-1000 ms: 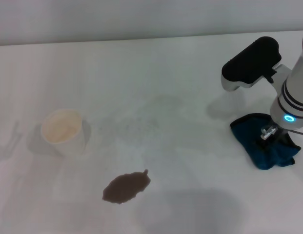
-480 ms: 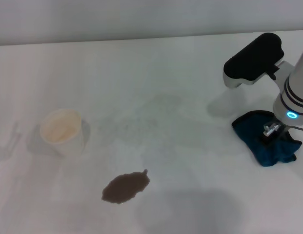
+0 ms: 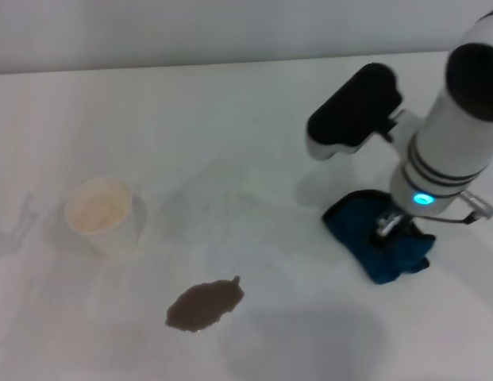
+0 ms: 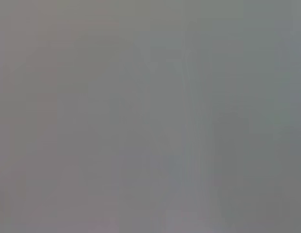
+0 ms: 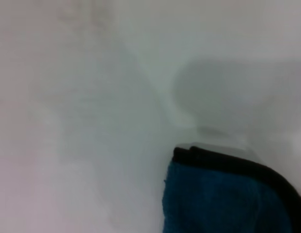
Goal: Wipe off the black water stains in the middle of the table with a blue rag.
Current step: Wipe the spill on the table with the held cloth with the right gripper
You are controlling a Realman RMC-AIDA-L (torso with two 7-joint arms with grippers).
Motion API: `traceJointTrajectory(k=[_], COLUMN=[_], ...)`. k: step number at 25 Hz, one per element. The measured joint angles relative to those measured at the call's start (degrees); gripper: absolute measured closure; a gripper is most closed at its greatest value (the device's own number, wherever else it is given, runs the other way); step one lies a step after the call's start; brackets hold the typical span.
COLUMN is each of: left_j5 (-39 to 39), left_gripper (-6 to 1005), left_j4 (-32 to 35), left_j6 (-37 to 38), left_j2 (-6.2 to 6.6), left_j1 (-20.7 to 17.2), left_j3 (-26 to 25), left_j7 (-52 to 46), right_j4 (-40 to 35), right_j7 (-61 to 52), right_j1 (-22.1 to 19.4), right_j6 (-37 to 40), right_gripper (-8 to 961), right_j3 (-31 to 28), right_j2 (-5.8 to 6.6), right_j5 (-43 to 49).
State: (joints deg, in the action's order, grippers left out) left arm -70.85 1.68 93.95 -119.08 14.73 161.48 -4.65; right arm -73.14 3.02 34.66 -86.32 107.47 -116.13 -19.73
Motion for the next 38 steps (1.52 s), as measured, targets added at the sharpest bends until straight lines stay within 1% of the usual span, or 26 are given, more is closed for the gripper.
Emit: traceJointTrajectory(k=[8, 11, 13, 16, 22, 26, 32, 35, 38], left_j5=[0.4, 0.4, 0.4, 0.5, 0.5, 0.5, 0.5, 0.5, 0.5], left_gripper=[116, 116, 116, 115, 115, 115, 116, 116, 115], left_j4=[-0.3, -0.4, -0.4, -0.2, 0.1, 0.0, -0.3, -0.3, -0.4], left_j6=[0.3, 0.5, 0.5, 0.5, 0.6, 0.6, 0.9, 1.2, 1.3], left_j2=[0.08, 0.08, 0.08, 0.08, 0.08, 0.01, 0.04, 0.05, 0.07], left_j1=[0.3, 0.3, 0.1, -0.1, -0.3, -0.4, -0.4, -0.4, -0.5], left_j3=[0.5, 0.5, 0.5, 0.6, 0.7, 0.7, 0.7, 0.7, 0.7], left_j7=[0.0, 0.1, 0.6, 1.4, 1.6, 1.6, 1.6, 1.7, 1.7], right_j4=[0.1, 1.3, 2.4, 3.6, 5.7, 6.0, 4.2, 4.1, 4.4], right_j7=[-7.8, -10.8, -12.2, -13.3, -14.2, -14.3, -12.7, -10.5, -9.9], right_j1=[4.7, 7.8, 10.6, 14.0, 18.9, 20.5, 23.2, 23.8, 24.1], right_j6=[4.3, 7.2, 9.6, 12.6, 16.2, 17.8, 20.4, 21.6, 22.6], right_gripper=[853, 854, 854, 855, 854, 853, 856, 857, 857], right_j3=[10.4, 15.2, 18.3, 21.7, 27.8, 30.1, 32.1, 32.4, 33.1], right_j2=[-0.06, -0.06, -0.06, -0.06, -0.06, -0.06, -0.07, -0.06, -0.06], right_j5=[-6.7, -10.1, -13.7, -18.1, -25.2, -28.9, -34.4, -37.1, -37.6])
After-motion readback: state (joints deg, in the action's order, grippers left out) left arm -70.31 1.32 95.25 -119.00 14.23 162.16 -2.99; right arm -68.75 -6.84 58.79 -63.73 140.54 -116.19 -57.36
